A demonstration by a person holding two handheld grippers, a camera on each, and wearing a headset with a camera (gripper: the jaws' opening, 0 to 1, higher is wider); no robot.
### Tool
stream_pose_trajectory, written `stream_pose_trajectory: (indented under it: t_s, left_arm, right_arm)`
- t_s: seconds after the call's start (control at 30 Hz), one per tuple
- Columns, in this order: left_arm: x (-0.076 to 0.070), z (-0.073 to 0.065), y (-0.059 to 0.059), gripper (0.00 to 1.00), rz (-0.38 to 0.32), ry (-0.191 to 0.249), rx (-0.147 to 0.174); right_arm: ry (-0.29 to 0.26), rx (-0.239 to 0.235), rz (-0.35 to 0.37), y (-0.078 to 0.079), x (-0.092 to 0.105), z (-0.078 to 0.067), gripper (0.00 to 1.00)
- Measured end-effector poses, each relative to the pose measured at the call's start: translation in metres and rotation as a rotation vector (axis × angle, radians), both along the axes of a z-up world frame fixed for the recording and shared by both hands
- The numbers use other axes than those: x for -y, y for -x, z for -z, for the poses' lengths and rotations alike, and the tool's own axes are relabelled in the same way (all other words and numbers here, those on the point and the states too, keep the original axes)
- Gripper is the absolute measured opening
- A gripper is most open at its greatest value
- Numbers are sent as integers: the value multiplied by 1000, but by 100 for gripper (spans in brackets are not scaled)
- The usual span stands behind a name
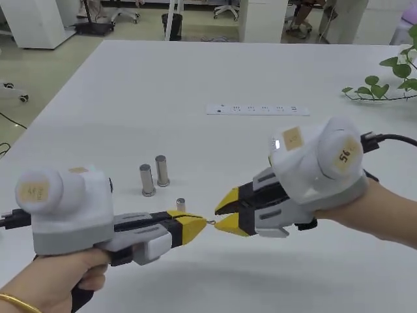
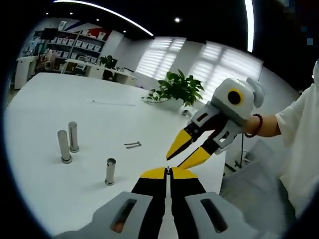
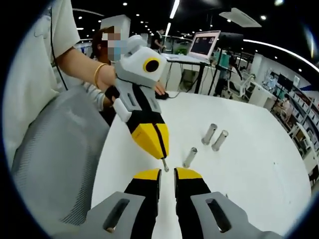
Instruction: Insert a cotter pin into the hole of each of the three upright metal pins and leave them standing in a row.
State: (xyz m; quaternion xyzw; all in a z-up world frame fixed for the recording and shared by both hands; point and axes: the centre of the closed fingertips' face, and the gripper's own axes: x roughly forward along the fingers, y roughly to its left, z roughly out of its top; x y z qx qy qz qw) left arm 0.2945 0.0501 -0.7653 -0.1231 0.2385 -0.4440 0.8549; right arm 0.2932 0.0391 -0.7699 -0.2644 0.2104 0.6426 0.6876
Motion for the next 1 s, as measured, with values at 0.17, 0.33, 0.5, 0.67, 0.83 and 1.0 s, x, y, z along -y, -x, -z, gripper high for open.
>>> stream_pose_trajectory:
  t_s: [0.17,0.33,0.5,0.67,0.83,1.0]
  left_arm:
    - [3,0,6,0,51,-15,29]
    - [6,1,12,0,101,-37,50]
    - [11,1,18,0,160,-53,81]
    - [13,1,21,0,190,-58,99]
    - [17,-1,26,0,225,-56,116]
    - [18,0,27,0,232,-65,121]
  right_arm:
    - [-34,-91,-15,9,1,2,12]
    - [-39,-142,-35,16,3,6,12]
    - [-42,-169,-53,22,3,8,12]
    - [-41,-197,-76,28,3,10,11]
    - [-46,-213,-87,32,2,11,10]
    - [-61,-230,-92,34,2,8,7]
